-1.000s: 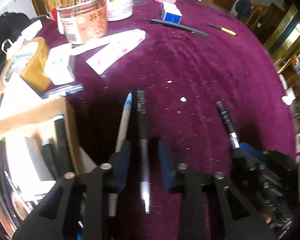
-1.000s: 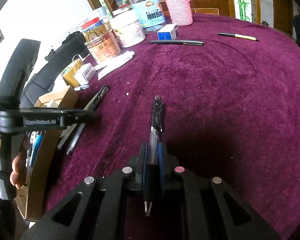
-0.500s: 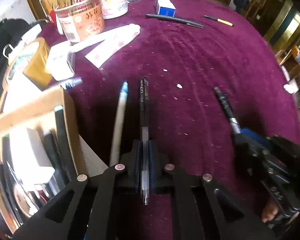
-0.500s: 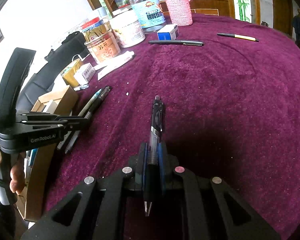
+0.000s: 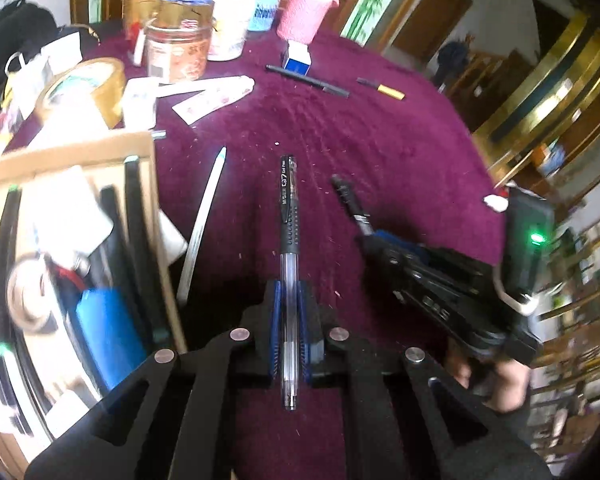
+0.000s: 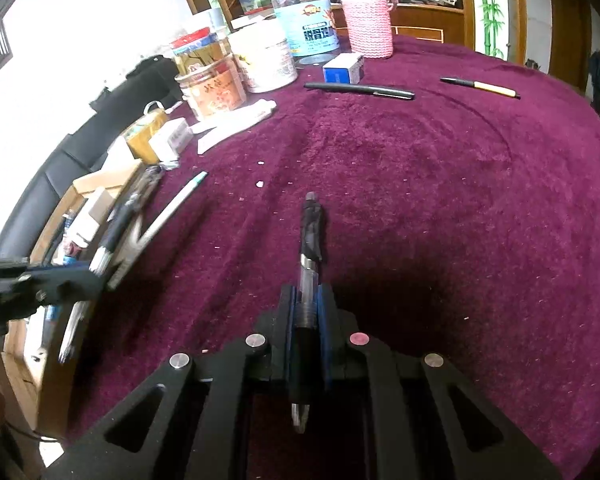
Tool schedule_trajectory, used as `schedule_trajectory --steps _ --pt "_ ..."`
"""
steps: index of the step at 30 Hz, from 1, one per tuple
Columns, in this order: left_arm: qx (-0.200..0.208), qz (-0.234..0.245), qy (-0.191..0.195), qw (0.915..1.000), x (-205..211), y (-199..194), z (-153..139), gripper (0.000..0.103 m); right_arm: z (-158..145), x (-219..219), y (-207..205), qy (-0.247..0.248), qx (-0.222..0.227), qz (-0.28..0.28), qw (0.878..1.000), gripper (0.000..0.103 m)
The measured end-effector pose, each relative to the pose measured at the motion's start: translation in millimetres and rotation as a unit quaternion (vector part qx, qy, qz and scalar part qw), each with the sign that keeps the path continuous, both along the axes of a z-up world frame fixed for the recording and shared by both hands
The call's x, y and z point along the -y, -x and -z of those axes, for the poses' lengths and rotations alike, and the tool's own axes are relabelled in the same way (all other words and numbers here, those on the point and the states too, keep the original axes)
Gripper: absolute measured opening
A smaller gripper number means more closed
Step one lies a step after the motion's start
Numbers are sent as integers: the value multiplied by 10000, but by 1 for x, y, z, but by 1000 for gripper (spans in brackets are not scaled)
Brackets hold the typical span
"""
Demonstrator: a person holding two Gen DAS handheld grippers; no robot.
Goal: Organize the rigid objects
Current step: 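Carry both clear pens into the cardboard tray and open both tools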
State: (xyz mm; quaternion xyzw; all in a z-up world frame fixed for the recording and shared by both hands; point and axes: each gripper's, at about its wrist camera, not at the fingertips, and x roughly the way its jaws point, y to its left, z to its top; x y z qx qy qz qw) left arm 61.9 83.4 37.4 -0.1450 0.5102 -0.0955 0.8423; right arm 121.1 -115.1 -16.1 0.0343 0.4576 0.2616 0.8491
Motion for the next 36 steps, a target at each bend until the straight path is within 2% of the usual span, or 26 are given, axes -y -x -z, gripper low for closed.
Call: schedule_trajectory --steps 4,7,9,12,16,19,25,29,36 --pt "178 -260 237 9992 -27 27 -14 6 -10 -1 6 -306 143 -88 9994 9" --pt "328 -535 358 9974 -57 51 -26 6 -24 -4 14 -350 290 -42 9990 9" --pt "426 -769 395 9953 -83 69 -33 6 -37 -9 25 -637 268 -117 9975 9" --pt "447 -1050 409 9926 -110 86 -32 6 -57 -30 51 -1086 197 -441 9929 10" --pt "373 -1373 434 9889 -136 94 -20 6 -80 -78 84 -1328 334 -1022 9853 10" --pt "330 -1569 455 9860 -154 96 -13 6 -80 -120 94 -1353 225 -1372 9810 10" --pt "294 -1751 488 9829 -179 105 -3 6 -55 -180 89 -1096 -82 -1609 9808 10" --pt "222 -1793 583 9818 -191 102 5 6 -45 -205 78 -895 -167 -1647 9821 10" --pt "193 -1910 501 9801 -207 91 10 6 -36 -229 70 -583 -212 -1680 9838 10"
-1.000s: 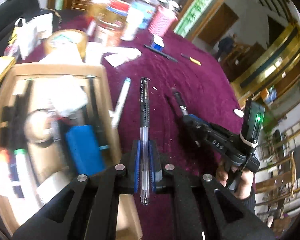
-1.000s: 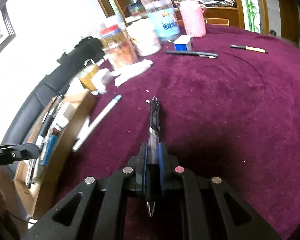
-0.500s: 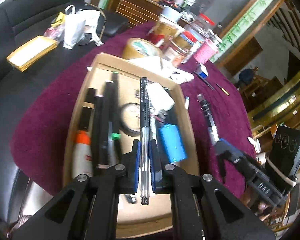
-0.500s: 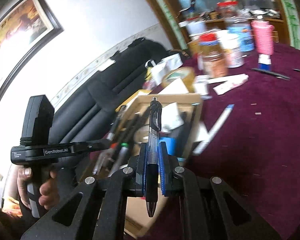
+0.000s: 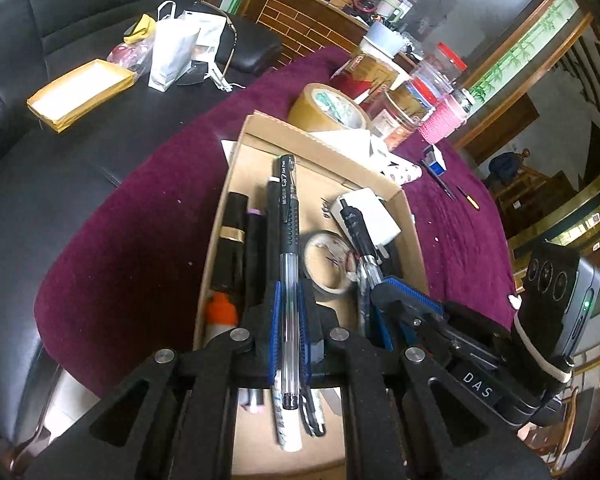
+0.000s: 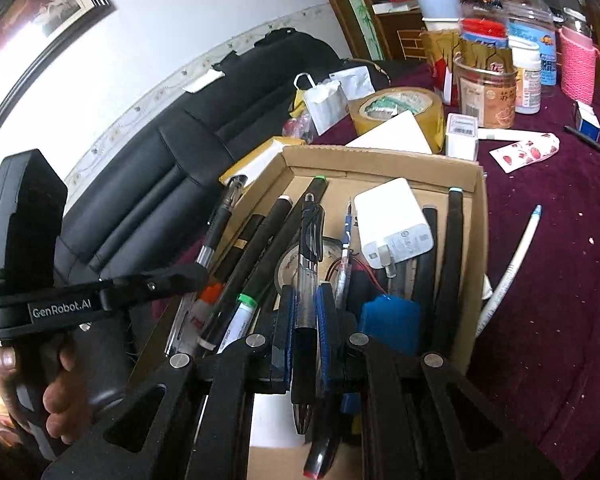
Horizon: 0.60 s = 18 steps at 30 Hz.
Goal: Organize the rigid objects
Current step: 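Carry both clear pens into the cardboard tray and open both tools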
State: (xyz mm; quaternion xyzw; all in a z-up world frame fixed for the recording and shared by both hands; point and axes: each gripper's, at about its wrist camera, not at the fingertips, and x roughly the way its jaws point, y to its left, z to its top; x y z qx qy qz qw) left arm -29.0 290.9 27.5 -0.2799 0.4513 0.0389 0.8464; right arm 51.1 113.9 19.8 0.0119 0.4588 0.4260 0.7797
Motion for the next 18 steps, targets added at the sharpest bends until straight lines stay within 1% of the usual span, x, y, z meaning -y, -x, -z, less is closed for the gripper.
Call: schedule_trajectory --steps 5,13,16,18 --pt "-121 40 -39 9999 -3 -8 8 6 4 -6 -2 74 -34 29 10000 10" --pt "-354 19 -220 9991 -9 -20 15 6 8 -10 -4 156 -59 68 9998 10" --pt "-440 35 -355 9984 -9 -23 17 6 8 -10 -4 159 -74 41 9998 10" --pt "-481 62 -363 9982 -9 -24 19 6 8 -12 -4 165 -78 38 9998 10"
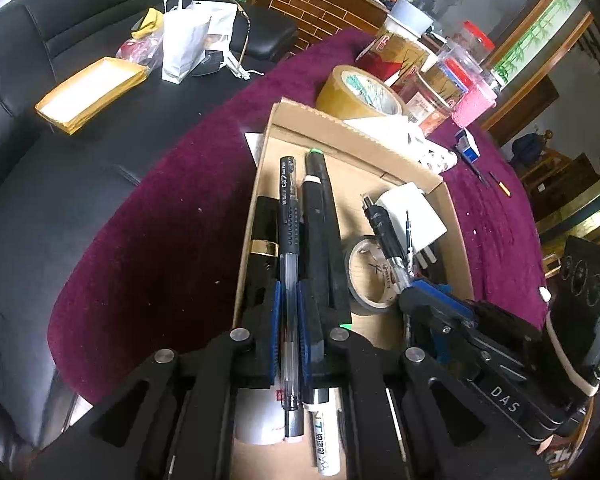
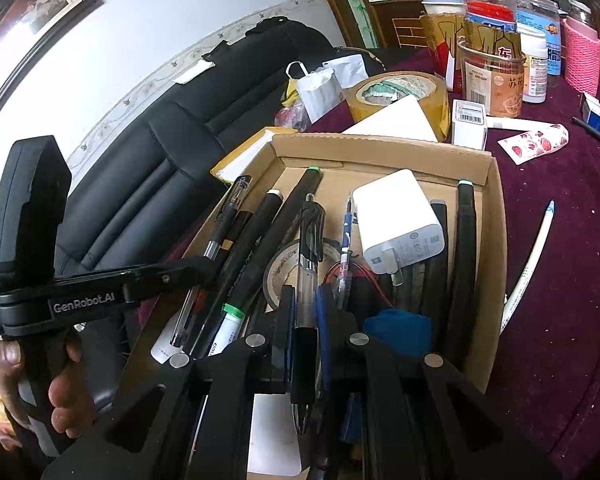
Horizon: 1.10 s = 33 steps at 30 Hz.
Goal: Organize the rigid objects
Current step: 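Carry both clear pens into the cardboard tray and open both tools, then move both tools back over the cluttered table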
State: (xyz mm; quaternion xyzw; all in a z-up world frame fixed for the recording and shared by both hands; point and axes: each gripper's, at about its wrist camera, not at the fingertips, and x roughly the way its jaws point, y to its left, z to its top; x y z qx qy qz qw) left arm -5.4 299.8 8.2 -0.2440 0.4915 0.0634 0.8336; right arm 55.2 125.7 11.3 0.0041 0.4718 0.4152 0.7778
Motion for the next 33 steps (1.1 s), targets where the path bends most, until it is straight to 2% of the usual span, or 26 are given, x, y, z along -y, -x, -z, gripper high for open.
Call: schedule_trajectory --steps 8,10,12,14,17,18,20,21,22,24,29,33 --pt "-11 46 -14 10000 2 1 2 6 2 -3 -1 51 -11 -84 10000 11" --pt "55 -20 -27 10000 1 5 1 9 1 -1 1 -45 -18 -143 9999 19" --pt "57 -34 -98 9999 5 8 0 11 -5 5 4 -116 94 -148 9998 36" --pt "110 3 -180 9998 10 12 -5 12 -12 17 10 -217 232 -154 9994 36" --pt "281 -113 -678 9972 23 24 -20 12 -23 46 15 -611 208 -134 9978 36" --pt "399 -92 -990 9942 33 28 -28 15 -25 57 15 -718 170 -108 9972 36" --pt "552 -30 -1237 9908 48 30 -37 32 -28 83 14 -869 107 35 9962 37" --pt "691 56 -1256 9897 59 31 -42 44 -28 95 12 -902 89 156 9958 38" --pt "872 172 -1171 9891 69 30 -47 50 -27 107 10 -930 63 272 9953 39" --pt "1088 406 -944 9887 85 27 -54 51 -23 126 4 -963 -16 475 9942 42" --pt "1265 928 -344 9870 116 15 -61 51 -5 155 -25 -960 -444 969 9897 43" --pt "1278 1092 -268 9854 126 14 -62 51 4 154 -47 -778 -636 1372 9854 42"
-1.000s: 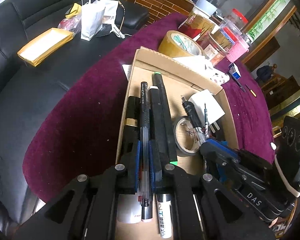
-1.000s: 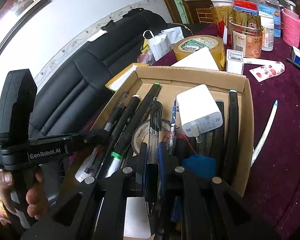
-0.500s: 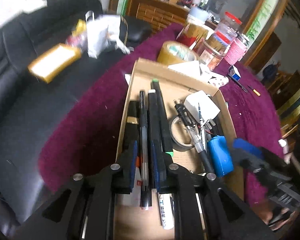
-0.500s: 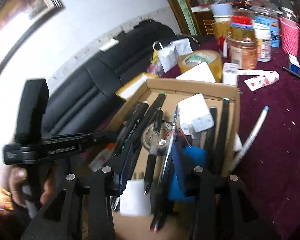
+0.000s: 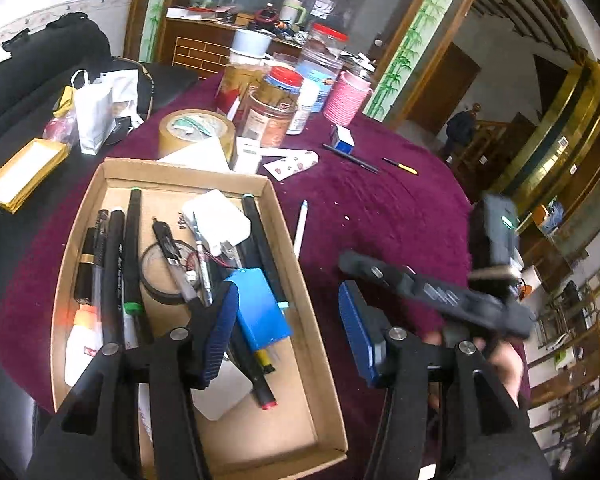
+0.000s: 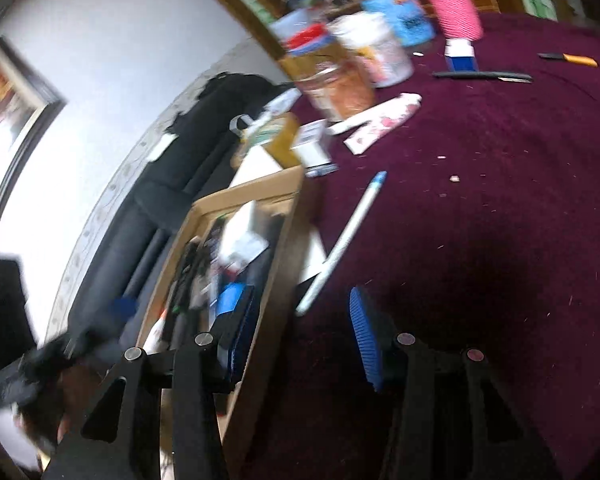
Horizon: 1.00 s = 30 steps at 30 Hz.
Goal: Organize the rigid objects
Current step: 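Move both tools back over the cluttered table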
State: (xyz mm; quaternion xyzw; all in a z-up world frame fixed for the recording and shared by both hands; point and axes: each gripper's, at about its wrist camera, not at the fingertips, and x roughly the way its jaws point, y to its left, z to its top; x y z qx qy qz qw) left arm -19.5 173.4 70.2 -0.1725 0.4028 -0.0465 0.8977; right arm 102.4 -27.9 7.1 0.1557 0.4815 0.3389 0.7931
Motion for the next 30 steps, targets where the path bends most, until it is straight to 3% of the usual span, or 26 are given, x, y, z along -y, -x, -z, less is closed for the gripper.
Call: schedule_trajectory --steps 11,16,19,22,30 --pt "110 -281 90 9995 -20 19 3 51 25 -48 -40 764 -162 416 9961 42" --pt "153 -365 148 9991 -30 21 3 51 22 -69 -37 1317 240 407 9902 41" --pt "229 -441 137 9987 -33 23 2 51 21 -78 -31 1886 551 323 9800 27" --pt "197 -420 189 9987 -33 22 2 51 21 -68 -28 1986 582 181 9782 11" --pt "130 -48 205 9997 -1 13 0 51 20 -7 2 2055 521 6 9773 7"
